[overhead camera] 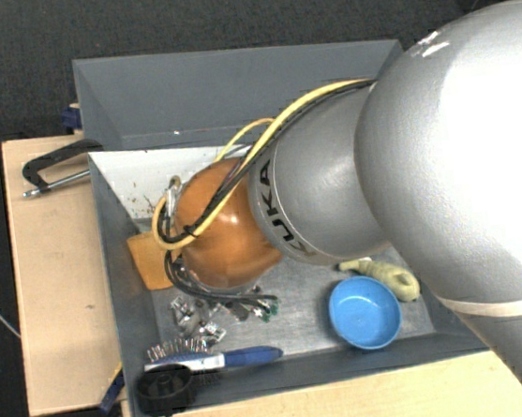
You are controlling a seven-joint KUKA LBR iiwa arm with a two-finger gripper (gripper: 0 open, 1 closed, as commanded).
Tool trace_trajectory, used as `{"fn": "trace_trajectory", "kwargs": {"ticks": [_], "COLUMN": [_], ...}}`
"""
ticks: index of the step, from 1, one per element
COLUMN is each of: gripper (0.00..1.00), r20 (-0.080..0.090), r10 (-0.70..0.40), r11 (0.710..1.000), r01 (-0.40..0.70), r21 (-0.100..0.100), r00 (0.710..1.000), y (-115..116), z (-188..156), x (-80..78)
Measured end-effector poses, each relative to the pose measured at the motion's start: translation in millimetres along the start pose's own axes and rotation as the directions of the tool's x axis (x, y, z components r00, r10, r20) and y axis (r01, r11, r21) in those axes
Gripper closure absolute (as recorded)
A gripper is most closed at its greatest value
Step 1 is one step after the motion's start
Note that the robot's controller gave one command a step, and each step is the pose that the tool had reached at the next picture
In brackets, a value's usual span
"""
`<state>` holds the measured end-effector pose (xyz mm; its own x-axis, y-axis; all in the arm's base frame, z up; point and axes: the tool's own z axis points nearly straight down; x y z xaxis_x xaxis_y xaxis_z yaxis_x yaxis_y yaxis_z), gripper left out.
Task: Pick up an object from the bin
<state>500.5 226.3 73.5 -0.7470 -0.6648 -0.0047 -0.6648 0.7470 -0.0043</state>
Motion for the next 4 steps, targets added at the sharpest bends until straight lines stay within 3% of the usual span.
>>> {"fn": "trace_trajectory", "kwargs": {"ticks": [1,2,3,4], "gripper": [1.00,1.00,0.00,0.00], "r20": [0.010,-0.007,-0.002,-0.003], "r10": [-0.264,0.107,0.106,-0.152], "r11": [0.965,0.994,0.994,0.988], "r01": [0.264,-0.107,-0.106,0.152], "r21": [0.002,-0.006,-0.004,-0.005], "r00": [0.964,0.994,0.994,0.988], "y": [-25.7,-17.3,-17.9,-24.4], "z": [-167.9,-89.0,-91.3,-1.5], "x": [3.3,11.9,10.6,34.6]}}
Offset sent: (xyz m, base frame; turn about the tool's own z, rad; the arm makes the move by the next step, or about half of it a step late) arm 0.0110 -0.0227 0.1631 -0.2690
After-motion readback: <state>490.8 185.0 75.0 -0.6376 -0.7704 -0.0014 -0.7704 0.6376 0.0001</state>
